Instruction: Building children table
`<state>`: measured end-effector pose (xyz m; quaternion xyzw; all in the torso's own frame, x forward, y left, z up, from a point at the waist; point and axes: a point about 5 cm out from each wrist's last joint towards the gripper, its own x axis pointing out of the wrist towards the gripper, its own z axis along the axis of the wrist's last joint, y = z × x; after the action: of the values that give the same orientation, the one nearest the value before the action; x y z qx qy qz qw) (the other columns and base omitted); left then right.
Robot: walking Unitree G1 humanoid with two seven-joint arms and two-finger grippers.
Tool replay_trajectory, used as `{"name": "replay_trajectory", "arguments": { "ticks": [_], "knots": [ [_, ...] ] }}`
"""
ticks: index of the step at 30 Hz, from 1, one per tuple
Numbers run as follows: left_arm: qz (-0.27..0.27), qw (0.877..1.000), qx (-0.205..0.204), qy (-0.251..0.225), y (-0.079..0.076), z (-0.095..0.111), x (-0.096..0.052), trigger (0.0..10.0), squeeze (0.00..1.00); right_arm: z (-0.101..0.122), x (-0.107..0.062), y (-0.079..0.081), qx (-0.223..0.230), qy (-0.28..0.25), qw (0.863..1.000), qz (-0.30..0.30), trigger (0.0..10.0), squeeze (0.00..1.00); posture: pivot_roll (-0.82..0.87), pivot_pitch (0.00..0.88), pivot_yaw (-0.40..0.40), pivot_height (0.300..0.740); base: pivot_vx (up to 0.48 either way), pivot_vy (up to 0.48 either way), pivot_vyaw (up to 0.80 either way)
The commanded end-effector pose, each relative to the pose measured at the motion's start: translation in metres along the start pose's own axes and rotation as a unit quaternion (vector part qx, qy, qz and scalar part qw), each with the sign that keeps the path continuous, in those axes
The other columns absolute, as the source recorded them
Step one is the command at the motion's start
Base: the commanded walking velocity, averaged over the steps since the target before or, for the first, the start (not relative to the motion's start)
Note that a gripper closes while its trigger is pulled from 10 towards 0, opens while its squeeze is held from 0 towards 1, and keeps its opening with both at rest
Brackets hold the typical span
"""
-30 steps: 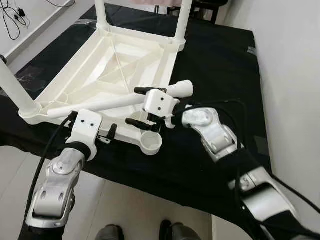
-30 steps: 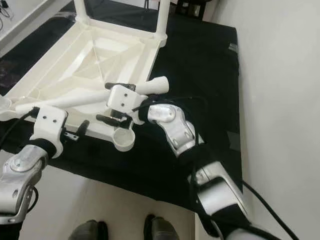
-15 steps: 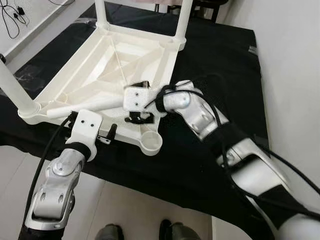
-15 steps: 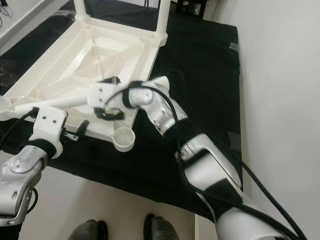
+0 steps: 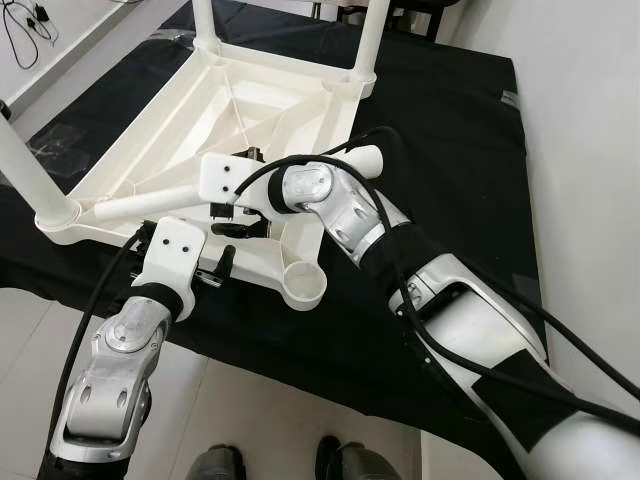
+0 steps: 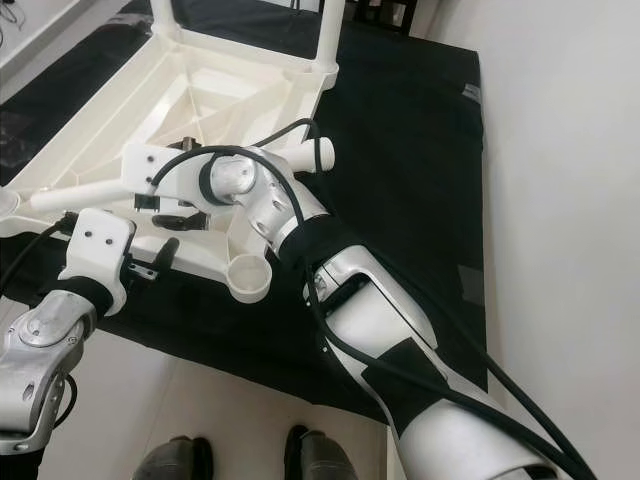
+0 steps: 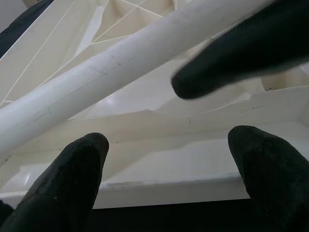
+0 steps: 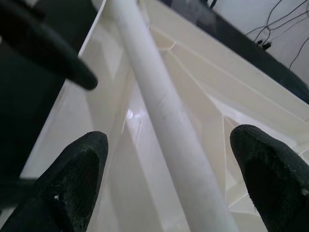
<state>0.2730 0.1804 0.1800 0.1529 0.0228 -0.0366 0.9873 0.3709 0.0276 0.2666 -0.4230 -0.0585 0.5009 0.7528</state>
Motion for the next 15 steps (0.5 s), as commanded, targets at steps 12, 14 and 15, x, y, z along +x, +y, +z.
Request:
{"name": "replay_trajectory", "arguments": {
  "ticks": [12,14,15],
  "knots": [
    [-0.041,0.990,-0.044,-0.125,-0.012,0.037,-0.002,10.0,0.00,-0.042,-0.069,-0.032,0.269,-0.237,0.916,-0.177,10.0,0.00,0.11,0.220,-0.120,0.740,0.000,0.000,0.06],
    [-0.046,0.987,-0.046,-0.149,-0.012,0.045,-0.003,10.0,0.00,-0.047,-0.070,-0.028,0.276,-0.239,0.909,-0.199,10.0,0.00,0.11,0.218,-0.119,0.740,0.156,0.000,0.77],
    [-0.046,0.987,-0.046,-0.149,-0.012,0.045,-0.003,10.0,0.00,-0.047,-0.070,-0.028,0.276,-0.239,0.909,-0.199,10.0,0.00,0.11,0.218,-0.119,0.740,0.311,0.000,0.77]
  ]
}}
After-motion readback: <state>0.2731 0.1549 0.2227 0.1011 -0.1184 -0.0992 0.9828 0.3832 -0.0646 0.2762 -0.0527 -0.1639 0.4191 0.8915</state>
